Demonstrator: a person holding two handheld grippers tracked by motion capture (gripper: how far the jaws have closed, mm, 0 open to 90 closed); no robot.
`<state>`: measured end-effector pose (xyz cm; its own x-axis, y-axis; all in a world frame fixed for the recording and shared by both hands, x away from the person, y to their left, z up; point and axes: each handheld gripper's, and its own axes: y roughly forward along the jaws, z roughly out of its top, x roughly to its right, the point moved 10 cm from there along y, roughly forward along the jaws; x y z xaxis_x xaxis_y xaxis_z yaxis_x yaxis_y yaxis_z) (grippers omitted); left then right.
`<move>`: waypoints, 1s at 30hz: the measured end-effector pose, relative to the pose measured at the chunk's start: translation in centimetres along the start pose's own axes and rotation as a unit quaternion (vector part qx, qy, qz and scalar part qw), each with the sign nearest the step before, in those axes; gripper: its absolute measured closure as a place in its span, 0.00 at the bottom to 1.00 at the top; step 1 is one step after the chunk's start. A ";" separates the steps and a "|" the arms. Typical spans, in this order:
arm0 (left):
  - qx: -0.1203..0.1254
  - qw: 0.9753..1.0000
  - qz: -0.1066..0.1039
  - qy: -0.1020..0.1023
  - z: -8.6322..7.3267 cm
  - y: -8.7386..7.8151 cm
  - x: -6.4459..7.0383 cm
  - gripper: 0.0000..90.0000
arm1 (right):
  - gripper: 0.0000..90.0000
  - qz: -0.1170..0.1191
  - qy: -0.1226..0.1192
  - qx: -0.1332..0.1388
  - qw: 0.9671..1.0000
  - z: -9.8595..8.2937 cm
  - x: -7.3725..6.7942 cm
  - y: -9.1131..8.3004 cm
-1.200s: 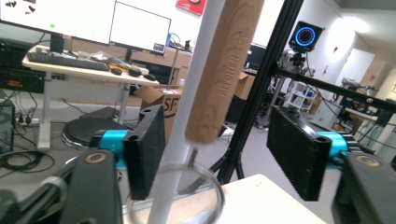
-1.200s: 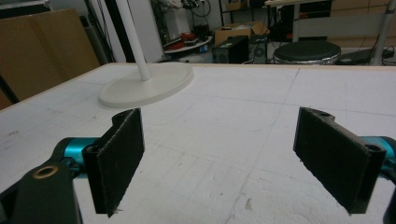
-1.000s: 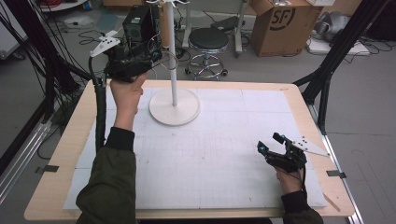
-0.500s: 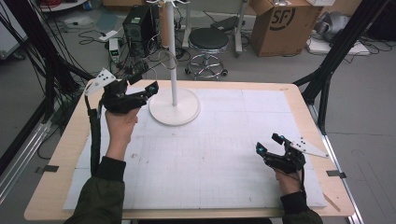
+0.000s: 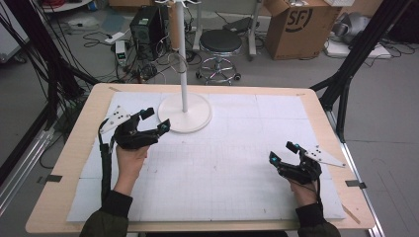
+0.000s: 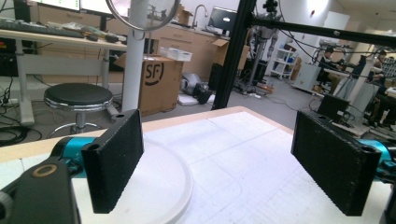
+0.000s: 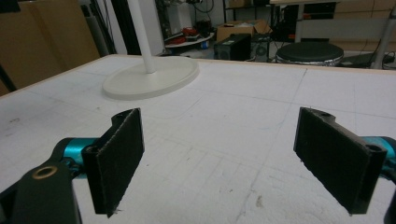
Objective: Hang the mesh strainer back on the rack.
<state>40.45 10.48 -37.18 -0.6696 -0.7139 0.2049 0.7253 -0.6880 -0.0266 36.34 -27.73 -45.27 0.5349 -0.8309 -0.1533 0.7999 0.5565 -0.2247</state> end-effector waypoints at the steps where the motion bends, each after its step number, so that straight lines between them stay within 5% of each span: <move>1: -0.003 1.000 0.002 0.005 -0.2 -0.2 0.0 0.19 | 0.17 0.000 -0.001 0.000 1.000 0.0 0.0 0.0; 16: -0.006 1.000 0.019 0.001 -3.1 -2.0 -0.1 0.17 | 0.17 0.004 -0.006 -0.001 1.000 0.0 -0.3 0.1; 30: -0.054 0.998 0.025 0.018 -7.2 -3.9 2.2 0.17 | 0.17 0.022 -0.008 -0.005 1.000 -0.1 -1.3 0.4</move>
<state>35.03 10.70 -43.63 -0.6402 -0.7501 0.1655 0.7372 -0.6606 -0.1423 35.95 -26.46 -45.28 0.5741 -0.8055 -0.1472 0.7726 0.5924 -0.2284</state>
